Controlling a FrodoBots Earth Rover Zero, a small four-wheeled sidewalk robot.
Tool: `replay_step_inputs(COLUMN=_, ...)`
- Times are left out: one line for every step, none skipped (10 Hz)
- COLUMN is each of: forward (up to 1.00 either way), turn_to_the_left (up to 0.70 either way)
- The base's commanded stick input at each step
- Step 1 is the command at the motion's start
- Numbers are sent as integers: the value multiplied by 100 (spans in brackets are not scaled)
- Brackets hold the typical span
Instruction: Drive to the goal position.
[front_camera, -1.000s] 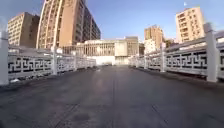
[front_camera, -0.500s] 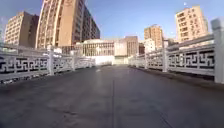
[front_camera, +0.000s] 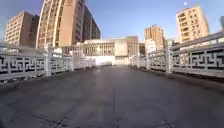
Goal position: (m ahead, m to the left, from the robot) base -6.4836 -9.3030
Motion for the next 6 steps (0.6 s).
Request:
replay_step_inputs(forward=45, turn_to_the_left=0)
replay_step_inputs(forward=45, turn_to_the_left=0)
replay_step_inputs(forward=45, turn_to_the_left=0)
replay_step_inputs(forward=45, turn_to_the_left=0)
replay_step_inputs(forward=45, turn_to_the_left=0)
replay_step_inputs(forward=45, turn_to_the_left=0)
